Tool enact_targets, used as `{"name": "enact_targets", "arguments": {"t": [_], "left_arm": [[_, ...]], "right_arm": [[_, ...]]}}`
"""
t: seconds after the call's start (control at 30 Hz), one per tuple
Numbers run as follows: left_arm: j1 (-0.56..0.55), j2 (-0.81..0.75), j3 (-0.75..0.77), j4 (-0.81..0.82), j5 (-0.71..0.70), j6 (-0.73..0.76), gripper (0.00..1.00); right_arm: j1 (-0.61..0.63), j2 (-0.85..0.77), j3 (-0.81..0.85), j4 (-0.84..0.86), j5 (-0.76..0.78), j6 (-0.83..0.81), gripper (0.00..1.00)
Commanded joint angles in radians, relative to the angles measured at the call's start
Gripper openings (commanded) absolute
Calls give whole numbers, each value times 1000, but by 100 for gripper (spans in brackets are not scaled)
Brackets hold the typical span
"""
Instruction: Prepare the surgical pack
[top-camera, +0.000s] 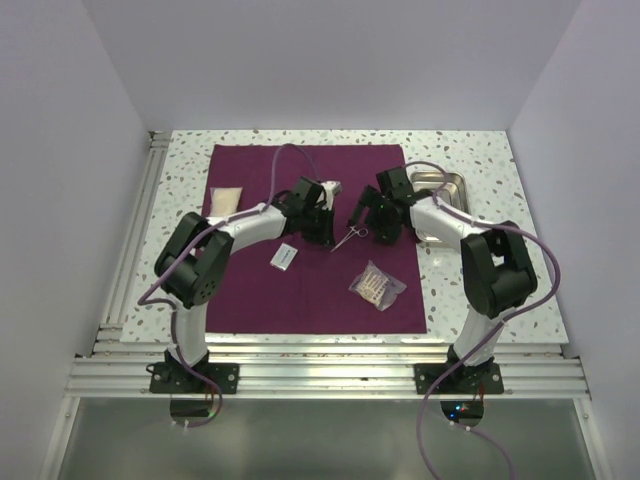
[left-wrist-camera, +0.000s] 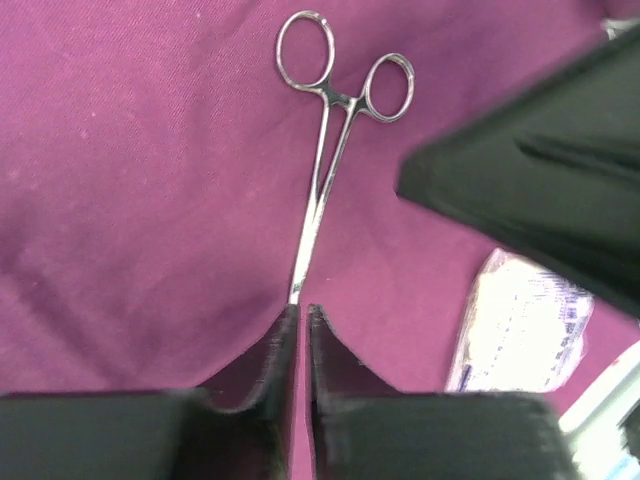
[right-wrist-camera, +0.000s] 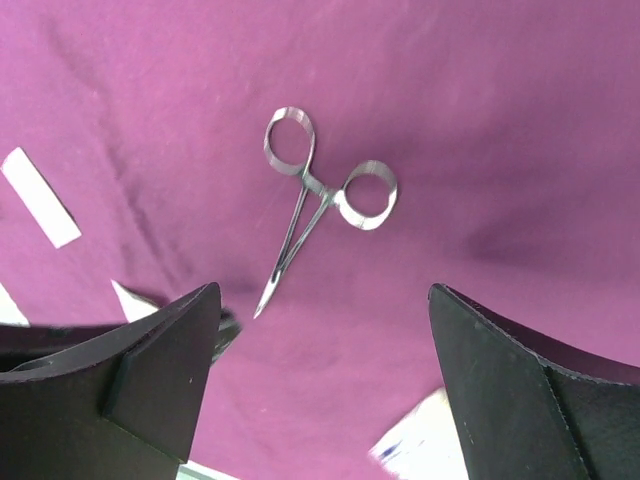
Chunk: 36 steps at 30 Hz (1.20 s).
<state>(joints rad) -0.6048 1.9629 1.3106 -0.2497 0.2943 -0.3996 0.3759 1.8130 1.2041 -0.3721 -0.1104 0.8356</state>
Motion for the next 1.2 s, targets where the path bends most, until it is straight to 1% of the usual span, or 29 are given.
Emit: {"name": "enact_targets", "arguments": {"t": [0.0, 0.03, 0.1, 0.13, 0.23, 0.37, 0.6, 0.73, 0.9, 0.97, 1.0, 1.07, 1.1, 1.17], "left_arm": [[-39, -39, 33, -22, -92, 34, 17], [-55, -30, 48, -34, -127, 42, 29], [-69, -22, 59, -57, -145, 62, 38], [-81, -16, 67, -63, -174, 67, 43], [-98, -7, 73, -95, -218, 84, 48], [-105, -1, 62, -109, -233, 97, 50], [-118, 36, 67, -129, -333, 110, 50], [-122, 60, 72, -117, -316, 125, 43], [-133, 77, 73, -112, -299, 134, 37], [-139, 80, 72, -111, -299, 140, 29], [-145, 86, 73, -112, -299, 143, 20], [-151, 91, 72, -117, -299, 150, 12], [-156, 91, 69, -118, -300, 151, 6], [-159, 88, 61, -115, -300, 154, 0]], "right_arm": [[29, -63, 57, -109, 147, 131, 87], [29, -61, 63, -128, 155, 135, 87], [29, -61, 64, -122, 150, 129, 87], [29, -63, 63, -119, 147, 128, 87], [29, -67, 45, -120, 159, 137, 87], [27, -95, 22, -128, 198, 169, 87], [23, -152, -17, -108, 239, 211, 87], [20, -159, -21, -108, 244, 217, 86], [11, -181, -41, -108, 270, 235, 86], [8, -188, -49, -108, 276, 243, 86], [8, -188, -51, -108, 281, 246, 86], [6, -184, -52, -114, 285, 258, 85], [6, -182, -52, -117, 285, 263, 85], [8, -169, -54, -117, 273, 278, 85]]}}
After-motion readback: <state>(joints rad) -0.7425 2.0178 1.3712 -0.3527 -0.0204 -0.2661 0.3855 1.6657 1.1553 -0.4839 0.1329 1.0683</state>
